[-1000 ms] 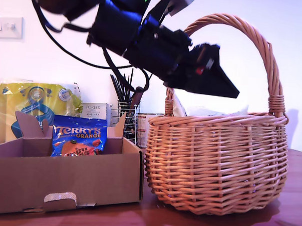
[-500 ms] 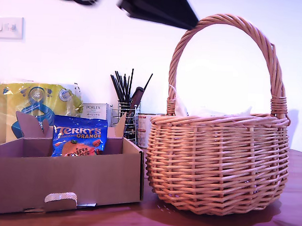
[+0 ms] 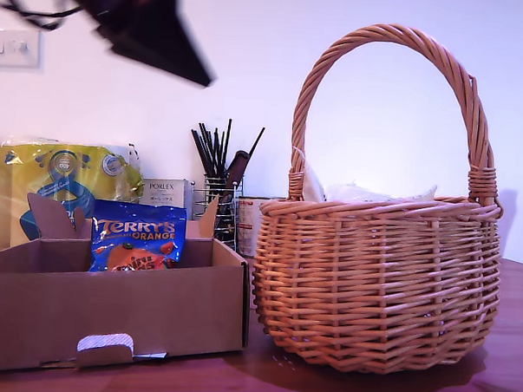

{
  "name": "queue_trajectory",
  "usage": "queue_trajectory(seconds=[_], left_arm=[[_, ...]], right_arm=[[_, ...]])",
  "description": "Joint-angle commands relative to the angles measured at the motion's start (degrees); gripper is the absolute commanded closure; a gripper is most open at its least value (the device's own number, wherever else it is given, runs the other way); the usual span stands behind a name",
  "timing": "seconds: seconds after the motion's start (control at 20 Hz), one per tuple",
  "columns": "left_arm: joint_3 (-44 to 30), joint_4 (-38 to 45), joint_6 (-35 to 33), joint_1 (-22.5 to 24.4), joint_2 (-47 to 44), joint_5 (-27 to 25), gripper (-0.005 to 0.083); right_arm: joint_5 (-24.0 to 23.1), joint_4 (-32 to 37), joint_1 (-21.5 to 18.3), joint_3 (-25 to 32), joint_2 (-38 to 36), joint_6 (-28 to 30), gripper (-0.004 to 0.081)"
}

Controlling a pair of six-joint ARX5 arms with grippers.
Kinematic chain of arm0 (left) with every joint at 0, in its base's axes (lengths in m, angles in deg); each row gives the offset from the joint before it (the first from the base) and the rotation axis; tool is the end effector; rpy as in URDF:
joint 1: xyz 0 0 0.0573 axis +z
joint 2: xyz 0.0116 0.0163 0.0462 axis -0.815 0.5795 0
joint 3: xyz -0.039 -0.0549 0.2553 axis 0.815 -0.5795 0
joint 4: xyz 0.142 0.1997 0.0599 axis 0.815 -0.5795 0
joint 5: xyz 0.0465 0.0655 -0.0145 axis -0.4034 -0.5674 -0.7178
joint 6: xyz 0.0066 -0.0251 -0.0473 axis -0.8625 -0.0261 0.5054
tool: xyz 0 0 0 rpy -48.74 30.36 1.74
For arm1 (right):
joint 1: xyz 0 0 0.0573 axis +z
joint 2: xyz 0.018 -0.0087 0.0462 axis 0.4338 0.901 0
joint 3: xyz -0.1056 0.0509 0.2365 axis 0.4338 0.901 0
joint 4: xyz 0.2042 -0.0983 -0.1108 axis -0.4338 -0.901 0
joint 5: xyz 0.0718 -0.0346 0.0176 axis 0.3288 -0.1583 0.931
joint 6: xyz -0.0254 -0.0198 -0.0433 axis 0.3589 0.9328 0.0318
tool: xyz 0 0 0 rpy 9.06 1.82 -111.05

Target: Move the bags of Easter eggs from the cardboard box on the left into the woven basket on the right side.

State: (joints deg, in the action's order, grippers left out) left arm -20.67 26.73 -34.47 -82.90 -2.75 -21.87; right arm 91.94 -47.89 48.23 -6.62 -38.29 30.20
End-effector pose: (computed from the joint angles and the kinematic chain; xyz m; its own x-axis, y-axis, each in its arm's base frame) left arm 0.2320 -0.1371 0.2821 0.4936 -0.6837 -0.5375 0.8344 0.5466 0.0710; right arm 0.0985 0.0446 0.2581 0.7889 0.4580 -0.4097 -0.4806 0.8753 0.0529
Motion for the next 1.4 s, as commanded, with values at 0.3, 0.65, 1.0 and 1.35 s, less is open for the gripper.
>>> queue_trajectory(seconds=[0.3,0.65,1.0,1.35], left_arm=[[-5.22,5.92,-4.61,13.33,1.07,-1.31,0.0746],[-4.72,17.25,-14.49,15.58,5.49,-2.49,0.0017],[4.66,12.94,-14.71,17.68,17.97,0.74,0.0017],[23.19,-8.72,-15.37,18.08,31.39,2.69,0.0031]], right_arm=[[-0.04,0.42,-0.09,-0.85,0.0,-0.37,0.0782],[0.17,0.39,-0.04,-0.85,0.0,-0.42,0.0782],[0.2,-0.24,-0.04,-0.85,0.0,-0.42,0.0782],[0.17,-0.33,-0.04,-0.85,0.37,-0.39,0.0782]])
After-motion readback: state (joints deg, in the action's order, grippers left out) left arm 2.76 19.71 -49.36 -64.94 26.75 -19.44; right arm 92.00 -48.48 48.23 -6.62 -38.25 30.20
